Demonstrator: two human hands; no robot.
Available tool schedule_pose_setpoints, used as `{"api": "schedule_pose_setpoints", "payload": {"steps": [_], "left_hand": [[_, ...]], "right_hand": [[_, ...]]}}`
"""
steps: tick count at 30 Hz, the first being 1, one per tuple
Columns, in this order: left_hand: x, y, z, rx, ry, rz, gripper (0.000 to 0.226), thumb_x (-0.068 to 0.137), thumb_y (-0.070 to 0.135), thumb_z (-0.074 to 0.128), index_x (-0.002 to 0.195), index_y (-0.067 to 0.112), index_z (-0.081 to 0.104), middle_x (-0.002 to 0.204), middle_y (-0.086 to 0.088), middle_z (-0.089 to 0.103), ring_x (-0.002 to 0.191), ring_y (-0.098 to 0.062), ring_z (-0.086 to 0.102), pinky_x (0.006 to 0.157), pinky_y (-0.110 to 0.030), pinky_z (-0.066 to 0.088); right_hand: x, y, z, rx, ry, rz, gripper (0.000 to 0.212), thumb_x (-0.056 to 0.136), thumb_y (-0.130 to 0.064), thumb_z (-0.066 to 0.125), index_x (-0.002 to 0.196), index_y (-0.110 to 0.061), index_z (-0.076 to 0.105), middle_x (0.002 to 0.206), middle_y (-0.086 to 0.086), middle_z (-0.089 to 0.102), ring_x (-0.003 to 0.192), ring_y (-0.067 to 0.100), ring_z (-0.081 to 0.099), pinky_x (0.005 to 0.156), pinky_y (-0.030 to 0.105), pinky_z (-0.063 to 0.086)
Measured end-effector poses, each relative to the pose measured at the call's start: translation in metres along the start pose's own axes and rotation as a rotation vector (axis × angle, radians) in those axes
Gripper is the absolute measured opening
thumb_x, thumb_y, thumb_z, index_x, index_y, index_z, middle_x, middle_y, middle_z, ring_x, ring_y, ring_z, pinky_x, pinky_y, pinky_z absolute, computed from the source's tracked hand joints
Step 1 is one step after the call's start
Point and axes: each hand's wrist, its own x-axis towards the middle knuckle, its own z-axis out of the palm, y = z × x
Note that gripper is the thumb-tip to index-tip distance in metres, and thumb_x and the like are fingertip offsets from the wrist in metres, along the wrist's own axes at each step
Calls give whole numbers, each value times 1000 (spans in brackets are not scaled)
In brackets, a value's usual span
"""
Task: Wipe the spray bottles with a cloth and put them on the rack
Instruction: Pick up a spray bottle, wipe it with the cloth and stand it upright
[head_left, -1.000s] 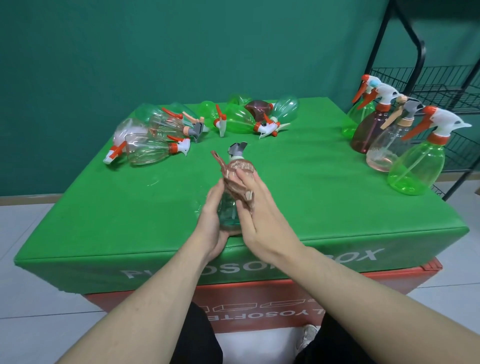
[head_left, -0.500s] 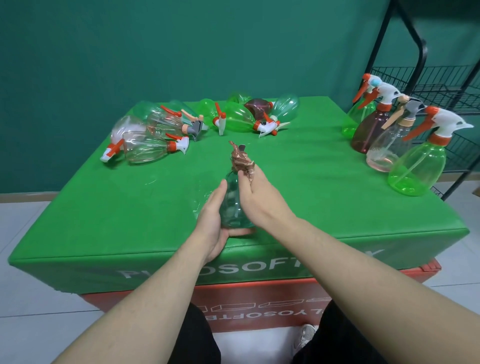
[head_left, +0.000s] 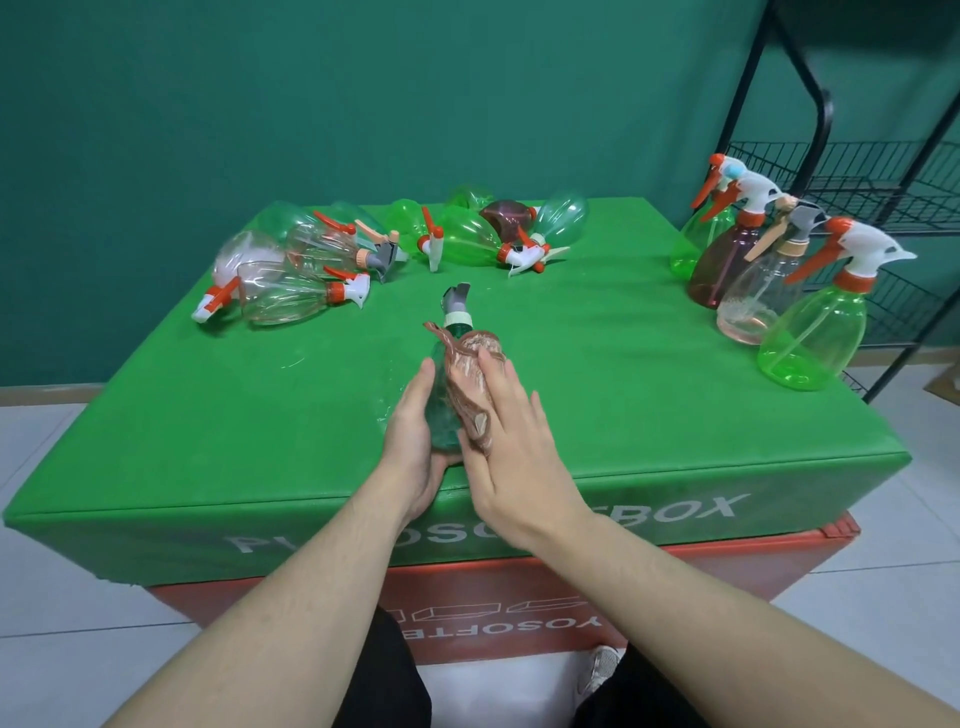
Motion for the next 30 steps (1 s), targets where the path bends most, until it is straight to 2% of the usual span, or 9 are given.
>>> {"api": "schedule_pose_setpoints", "payload": {"steps": [3, 6, 10, 16, 20, 24, 27, 28, 30], "left_hand": [[2, -1, -2, -25, 13, -6, 53, 108, 49, 35, 125, 11, 69, 121, -11, 75, 113, -23, 72, 92, -38, 54], [5, -3, -4, -46, 5, -12, 64, 107, 56, 35, 131, 6, 66, 127, -17, 71, 122, -30, 67, 107, -44, 49], [5, -1, -5, -9, -50, 6, 73, 96, 67, 41, 131, 8, 66, 124, -16, 73, 117, -29, 70, 99, -43, 53], [6, -3, -5, 26, -39, 58, 81, 83, 70, 64, 142, 16, 59, 136, -9, 68, 127, -25, 64, 91, -40, 55], [8, -5, -4, 84, -52, 78, 67, 90, 64, 58, 142, 22, 60, 135, -3, 69, 126, -21, 65, 85, -37, 55], [8, -5, -8, 108, -64, 62, 51, 102, 54, 47, 138, 20, 62, 129, -4, 72, 108, -21, 72, 68, -38, 60], [6, -3, -9, 82, -56, -5, 52, 102, 52, 44, 137, 17, 60, 128, -12, 71, 94, -23, 75, 65, -44, 61], [5, -3, -9, 67, -52, -21, 52, 103, 51, 44, 137, 15, 60, 126, -14, 71, 91, -23, 76, 65, -45, 61], [5, -1, -10, 63, -45, -31, 50, 104, 49, 41, 132, 14, 63, 117, -14, 73, 87, -23, 76, 66, -47, 61]], "right_hand": [[-9, 6, 4, -126, -33, -19, 67, 99, -36, 25, 161, -38, -2, 170, -5, -13, 156, 18, -16, 125, 57, 3], [-18, 7, 10, -212, -46, -42, 67, 101, -35, 27, 163, -28, 2, 169, 0, -16, 155, 23, -17, 125, 56, 0], [-20, 7, 12, -200, -34, -37, 66, 101, -36, 27, 163, -29, 4, 169, 0, -16, 156, 24, -15, 125, 56, -1], [-2, -6, -1, -83, 4, 19, 67, 97, -38, 20, 163, -30, 11, 171, 0, -3, 157, 20, -11, 127, 49, 3], [18, -8, -8, -3, 55, 64, 63, 100, -33, 26, 162, -24, 18, 170, 5, 10, 157, 22, 3, 128, 43, 11], [45, -11, -16, 26, 56, 63, 58, 103, -28, 30, 159, -14, 28, 166, 10, 25, 153, 25, 21, 126, 39, 18], [63, -16, -24, 162, 42, 193, 43, 108, -30, 29, 146, -16, 44, 148, 8, 50, 131, 24, 49, 107, 32, 38], [67, -17, -27, 210, 15, 283, 37, 109, -32, 29, 136, -17, 49, 136, 8, 57, 119, 25, 56, 94, 31, 40], [70, -19, -28, 241, -27, 371, 32, 110, -35, 28, 122, -18, 52, 123, 8, 61, 105, 25, 59, 84, 32, 39]]}}
